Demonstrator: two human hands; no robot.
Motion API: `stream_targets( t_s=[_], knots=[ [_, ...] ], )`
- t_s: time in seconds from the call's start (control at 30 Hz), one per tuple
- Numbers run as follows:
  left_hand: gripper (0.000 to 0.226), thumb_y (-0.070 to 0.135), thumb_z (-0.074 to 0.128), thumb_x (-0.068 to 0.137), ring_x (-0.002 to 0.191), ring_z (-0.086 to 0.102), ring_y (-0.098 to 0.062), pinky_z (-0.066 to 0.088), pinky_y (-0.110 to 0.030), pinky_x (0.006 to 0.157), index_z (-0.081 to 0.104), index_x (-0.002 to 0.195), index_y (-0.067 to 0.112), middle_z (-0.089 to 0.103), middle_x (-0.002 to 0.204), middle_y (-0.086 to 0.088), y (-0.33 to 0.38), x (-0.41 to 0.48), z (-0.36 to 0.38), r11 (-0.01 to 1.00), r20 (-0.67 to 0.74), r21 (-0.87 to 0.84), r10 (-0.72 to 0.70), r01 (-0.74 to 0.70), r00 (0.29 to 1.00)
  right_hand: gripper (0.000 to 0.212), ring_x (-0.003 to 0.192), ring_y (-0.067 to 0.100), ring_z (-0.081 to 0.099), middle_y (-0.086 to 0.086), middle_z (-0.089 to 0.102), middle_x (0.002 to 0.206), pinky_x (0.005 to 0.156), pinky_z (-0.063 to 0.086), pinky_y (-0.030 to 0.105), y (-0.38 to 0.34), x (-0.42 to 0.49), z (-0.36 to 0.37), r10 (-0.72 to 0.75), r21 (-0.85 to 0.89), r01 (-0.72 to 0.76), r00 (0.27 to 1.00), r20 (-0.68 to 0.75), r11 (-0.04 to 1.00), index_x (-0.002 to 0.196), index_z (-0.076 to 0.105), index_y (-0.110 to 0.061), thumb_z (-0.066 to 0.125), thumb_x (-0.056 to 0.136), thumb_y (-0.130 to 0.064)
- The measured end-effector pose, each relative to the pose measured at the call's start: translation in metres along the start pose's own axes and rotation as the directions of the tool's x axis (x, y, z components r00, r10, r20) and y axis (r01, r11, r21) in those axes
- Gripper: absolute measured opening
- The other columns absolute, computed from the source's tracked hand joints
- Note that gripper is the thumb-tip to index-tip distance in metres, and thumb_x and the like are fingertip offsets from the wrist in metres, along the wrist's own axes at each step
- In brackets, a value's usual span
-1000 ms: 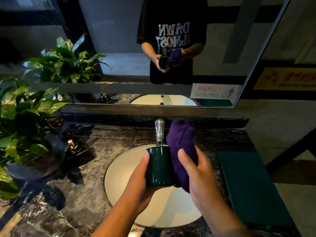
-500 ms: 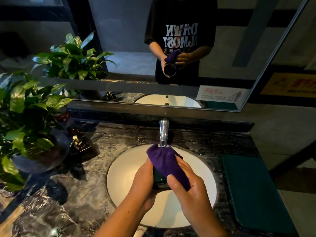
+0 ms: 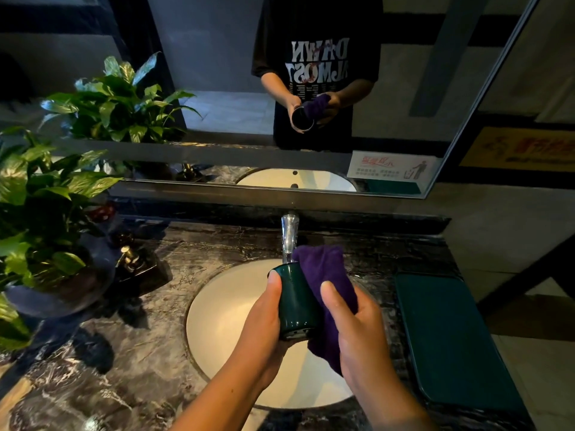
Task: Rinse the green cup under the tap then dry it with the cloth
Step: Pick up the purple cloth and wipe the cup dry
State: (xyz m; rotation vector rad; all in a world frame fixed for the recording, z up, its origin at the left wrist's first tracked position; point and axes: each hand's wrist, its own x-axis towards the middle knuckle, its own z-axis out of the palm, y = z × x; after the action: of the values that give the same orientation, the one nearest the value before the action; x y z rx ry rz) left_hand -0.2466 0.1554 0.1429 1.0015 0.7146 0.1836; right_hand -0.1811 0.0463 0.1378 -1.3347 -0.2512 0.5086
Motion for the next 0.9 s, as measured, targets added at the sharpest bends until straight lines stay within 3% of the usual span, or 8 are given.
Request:
stream_targets(
  t_s=[0.1,0.3,0.4,0.53,0.63,0.73,0.8,0.9],
  knots=[
    [0.056,0.057,0.033,0.103,0.108,0.072,-0.031,0.059,-0.045,0.09,0.065,0.125,0.017,0.076,0.113,-0.014,0.003,0.001,-0.001,0.999,-0.018,0.034,0.029,-0.028,0.999,0.032,0.086,0.022,0.072,0.003,0.077,0.092,0.069,0.057,0.031,0.0,-0.004,0.003,-0.047,-0.134,0.061,0.993,0.106,0.989,0.107,0.075,-0.025,0.068,0.086,-0.047],
    [0.053,0.06,0.045,0.099,0.074,0.075,-0.016,0.054,-0.03,0.065,0.07,0.109,0.014,0.08,0.091,-0.009,0.01,0.009,-0.003,1.0,-0.084,-0.003,0.013,-0.013,0.996,0.05,0.143,0.003,0.045,-0.028,0.057,0.144,0.115,0.039,0.028,0.007,-0.022,0.0,-0.207,-0.301,0.305,0.926,0.315,0.904,0.136,0.055,-0.056,0.065,0.092,-0.034],
    [0.057,0.061,0.04,0.1,0.078,0.077,-0.018,0.055,-0.032,0.066,0.07,0.114,0.014,0.08,0.094,-0.012,0.006,0.01,-0.002,0.999,-0.079,-0.023,-0.027,0.025,0.997,0.043,0.13,0.003,0.059,-0.021,0.067,0.134,0.105,0.049,0.027,0.014,-0.03,-0.007,-0.164,-0.272,0.226,0.959,0.232,0.935,0.128,0.061,-0.058,0.066,0.089,-0.04],
    [0.056,0.058,0.038,0.102,0.102,0.075,-0.03,0.06,-0.044,0.084,0.066,0.125,0.014,0.078,0.109,-0.016,0.0,0.006,-0.001,0.999,-0.031,-0.007,-0.04,0.04,0.999,0.028,0.079,0.015,0.071,0.001,0.077,0.083,0.071,0.054,0.033,0.011,-0.023,-0.01,-0.054,-0.138,0.062,0.997,0.056,0.989,0.096,0.077,-0.029,0.068,0.08,-0.051],
    [0.056,0.059,0.037,0.102,0.107,0.072,-0.032,0.062,-0.045,0.087,0.064,0.126,0.016,0.076,0.111,-0.015,-0.003,0.002,0.002,0.999,0.014,0.036,-0.038,0.037,0.999,0.033,0.073,0.03,0.067,0.009,0.073,0.078,0.064,0.056,0.043,0.004,-0.009,-0.015,-0.037,-0.065,0.038,0.999,0.018,0.997,0.088,0.075,-0.018,0.071,0.078,-0.05],
    [0.057,0.058,0.033,0.103,0.102,0.074,-0.034,0.062,-0.049,0.084,0.065,0.125,0.016,0.077,0.11,-0.017,-0.005,-0.001,0.006,0.998,0.06,0.062,-0.023,0.019,0.998,0.023,0.079,0.019,0.072,0.002,0.076,0.086,0.063,0.056,0.031,0.0,-0.002,-0.015,-0.099,-0.131,0.116,0.987,0.128,0.985,0.102,0.077,-0.023,0.071,0.085,-0.037],
    [0.057,0.057,0.033,0.104,0.097,0.075,-0.032,0.063,-0.044,0.076,0.068,0.121,0.015,0.078,0.106,-0.017,-0.002,0.0,0.007,0.998,0.053,0.067,-0.004,0.0,0.999,0.033,0.105,0.007,0.07,-0.009,0.076,0.111,0.082,0.056,0.024,0.0,-0.005,-0.011,-0.164,-0.213,0.212,0.961,0.222,0.954,0.123,0.073,-0.025,0.067,0.091,-0.022],
    [0.051,0.054,0.045,0.102,0.092,0.075,-0.028,0.058,-0.036,0.072,0.069,0.116,0.012,0.078,0.105,-0.015,-0.001,0.008,0.003,0.996,-0.012,0.091,-0.014,0.015,1.0,0.045,0.145,0.01,0.045,-0.018,0.062,0.143,0.117,0.039,0.033,0.01,-0.01,-0.01,-0.276,-0.405,0.398,0.904,0.328,0.823,0.138,0.064,-0.028,0.066,0.094,-0.022]
  ],
)
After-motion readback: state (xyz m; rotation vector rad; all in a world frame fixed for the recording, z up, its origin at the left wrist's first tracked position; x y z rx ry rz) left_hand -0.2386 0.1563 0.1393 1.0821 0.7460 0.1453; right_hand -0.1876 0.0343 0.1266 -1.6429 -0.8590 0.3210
